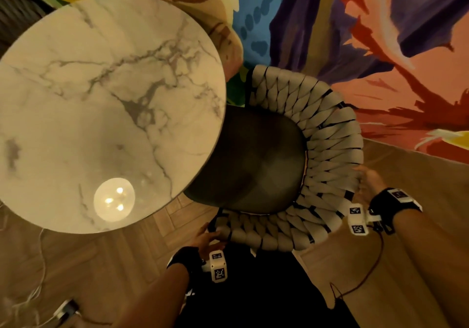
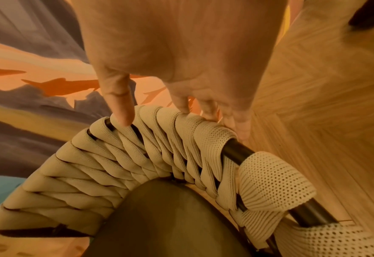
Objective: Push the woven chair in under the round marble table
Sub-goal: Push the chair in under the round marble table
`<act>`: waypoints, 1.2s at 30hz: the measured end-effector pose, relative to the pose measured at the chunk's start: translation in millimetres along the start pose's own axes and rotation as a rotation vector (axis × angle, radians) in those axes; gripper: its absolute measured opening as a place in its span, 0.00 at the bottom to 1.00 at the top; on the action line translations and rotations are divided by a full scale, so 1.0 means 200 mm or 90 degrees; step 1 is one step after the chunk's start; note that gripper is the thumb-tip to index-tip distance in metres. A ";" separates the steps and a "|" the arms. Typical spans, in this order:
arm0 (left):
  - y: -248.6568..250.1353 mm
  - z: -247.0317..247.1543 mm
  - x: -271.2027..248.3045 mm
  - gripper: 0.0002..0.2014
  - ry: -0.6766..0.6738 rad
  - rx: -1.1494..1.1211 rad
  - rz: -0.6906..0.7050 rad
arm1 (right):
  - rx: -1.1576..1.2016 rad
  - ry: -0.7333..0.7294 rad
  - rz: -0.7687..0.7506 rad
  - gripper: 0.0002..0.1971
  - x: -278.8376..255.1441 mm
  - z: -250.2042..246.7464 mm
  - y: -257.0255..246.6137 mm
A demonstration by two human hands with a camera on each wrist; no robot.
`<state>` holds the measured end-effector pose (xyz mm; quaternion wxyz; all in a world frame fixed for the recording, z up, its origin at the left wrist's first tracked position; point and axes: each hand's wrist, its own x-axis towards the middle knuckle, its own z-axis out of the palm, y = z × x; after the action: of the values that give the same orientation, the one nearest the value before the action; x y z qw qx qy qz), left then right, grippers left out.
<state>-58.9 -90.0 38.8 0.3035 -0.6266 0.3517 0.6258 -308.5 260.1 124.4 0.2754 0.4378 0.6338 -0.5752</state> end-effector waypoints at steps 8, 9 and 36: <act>0.12 -0.08 0.00 0.35 0.056 -0.013 0.078 | -0.093 -0.028 -0.002 0.06 -0.05 0.13 0.00; 0.14 -0.10 0.00 0.35 0.062 -0.007 0.082 | -0.102 -0.039 -0.004 0.07 -0.06 0.14 0.00; 0.11 0.02 0.01 0.28 0.102 -0.013 0.107 | -0.286 0.080 0.076 0.46 0.59 -0.05 0.51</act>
<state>-79.0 -98.8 38.8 0.2144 -0.6458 0.4198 0.6006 -273.0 294.0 -24.0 0.3596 0.4374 0.7345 -0.3739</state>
